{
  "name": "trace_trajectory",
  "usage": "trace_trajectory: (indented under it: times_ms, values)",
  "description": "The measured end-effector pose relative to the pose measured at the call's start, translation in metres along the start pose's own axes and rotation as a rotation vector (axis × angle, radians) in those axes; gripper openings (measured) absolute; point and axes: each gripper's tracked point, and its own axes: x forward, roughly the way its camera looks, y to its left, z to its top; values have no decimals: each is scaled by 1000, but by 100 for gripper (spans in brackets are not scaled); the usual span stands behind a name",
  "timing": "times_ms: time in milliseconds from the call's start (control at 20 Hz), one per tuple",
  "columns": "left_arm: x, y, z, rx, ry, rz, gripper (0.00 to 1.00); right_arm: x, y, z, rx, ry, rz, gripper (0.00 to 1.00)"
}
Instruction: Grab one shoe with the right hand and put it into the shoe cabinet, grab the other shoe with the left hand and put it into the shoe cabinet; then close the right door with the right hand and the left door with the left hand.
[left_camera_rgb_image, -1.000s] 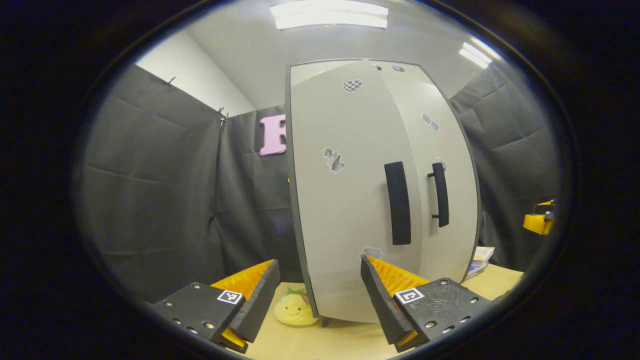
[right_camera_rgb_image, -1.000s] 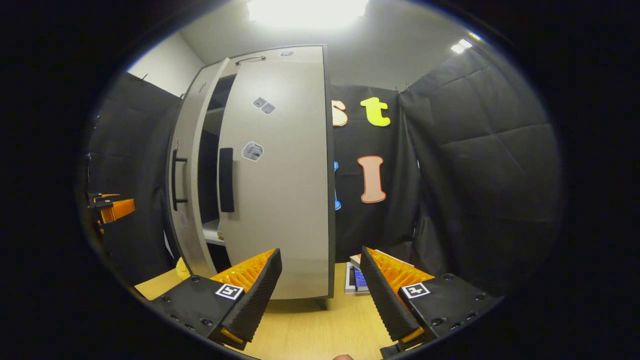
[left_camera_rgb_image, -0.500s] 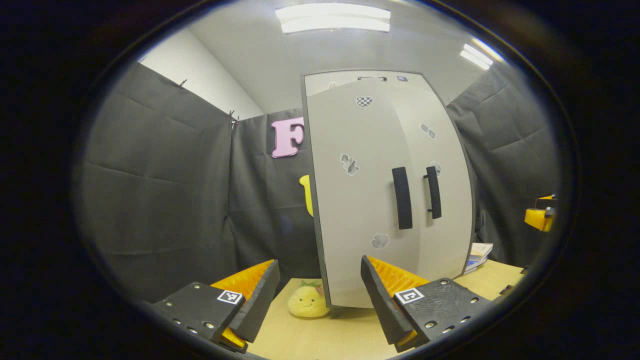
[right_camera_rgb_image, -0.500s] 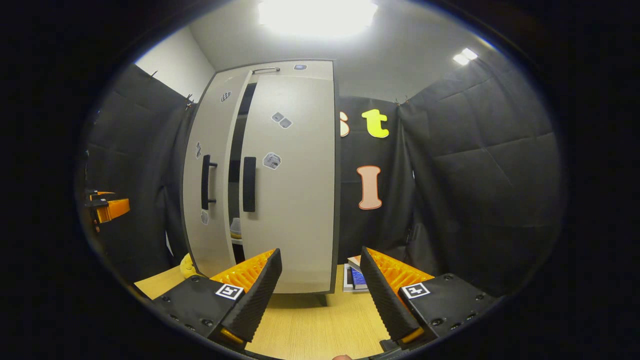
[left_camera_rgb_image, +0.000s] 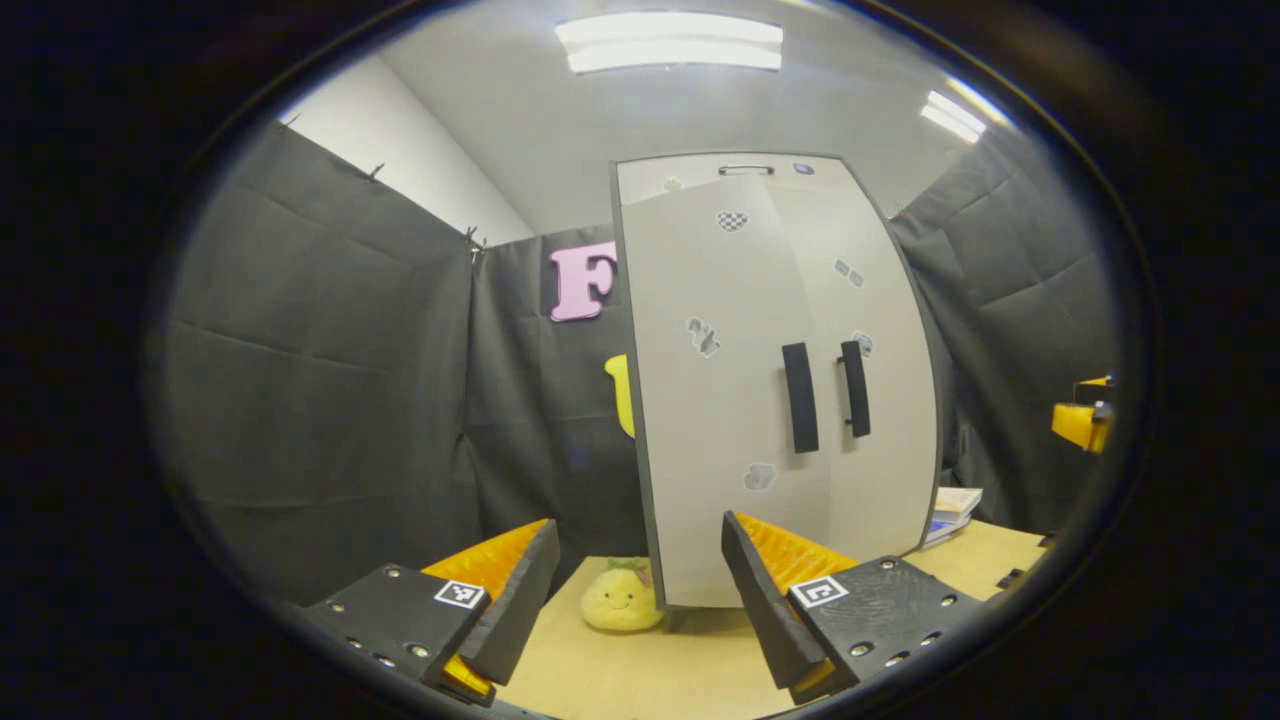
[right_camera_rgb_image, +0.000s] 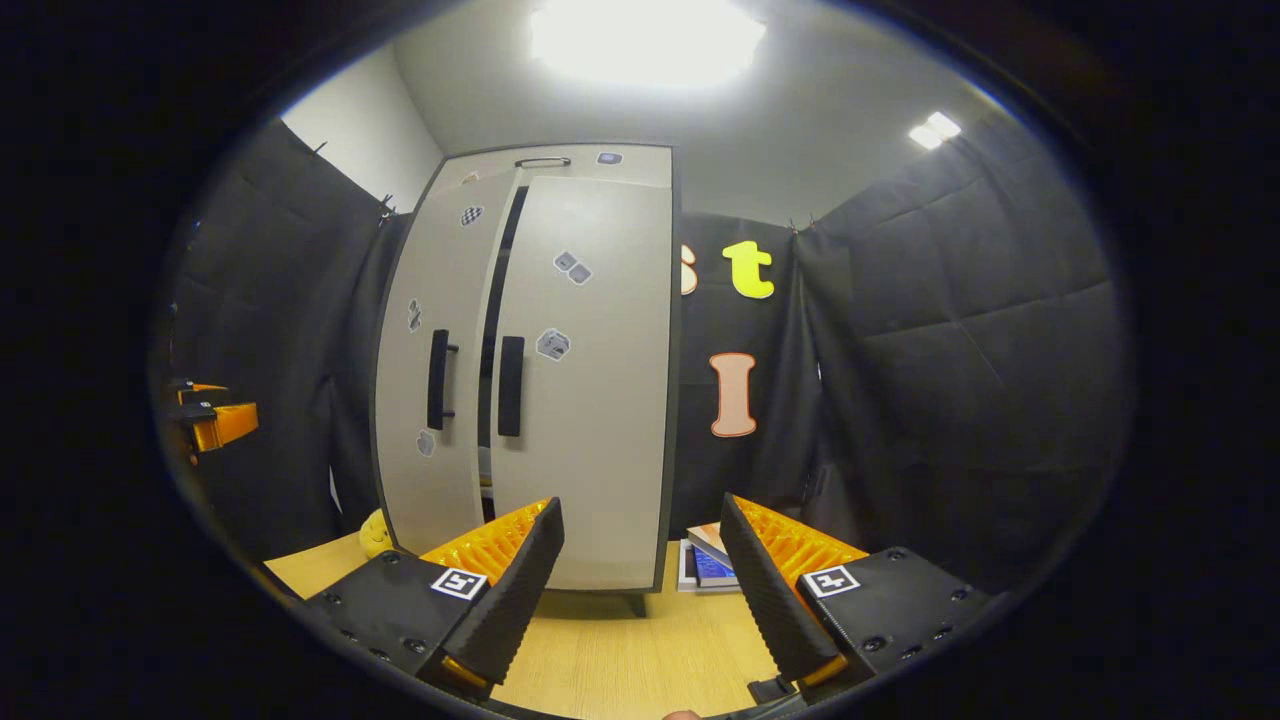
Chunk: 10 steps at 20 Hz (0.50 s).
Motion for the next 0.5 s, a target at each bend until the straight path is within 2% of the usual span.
trace_trajectory:
  times_ms: [100, 150, 350, 400, 500]
  values:
    - [-4, 3, 1, 3, -2, -2, 93, -1, 3, 2, -8, -9, 3, 95]
    - [-6, 4, 2, 2, -4, -4, 93, -2, 3, 3, -11, -9, 6, 99]
    - [-11, 8, 3, -7, -11, 2, 93, -6, 6, 9, -27, -16, 14, 96]
    - [-14, 10, 4, -7, -15, 2, 93, -6, 7, 10, -32, -20, 14, 99]
    - [-17, 10, 6, -4, -18, 3, 93, -8, 8, 13, -35, -30, 13, 99]
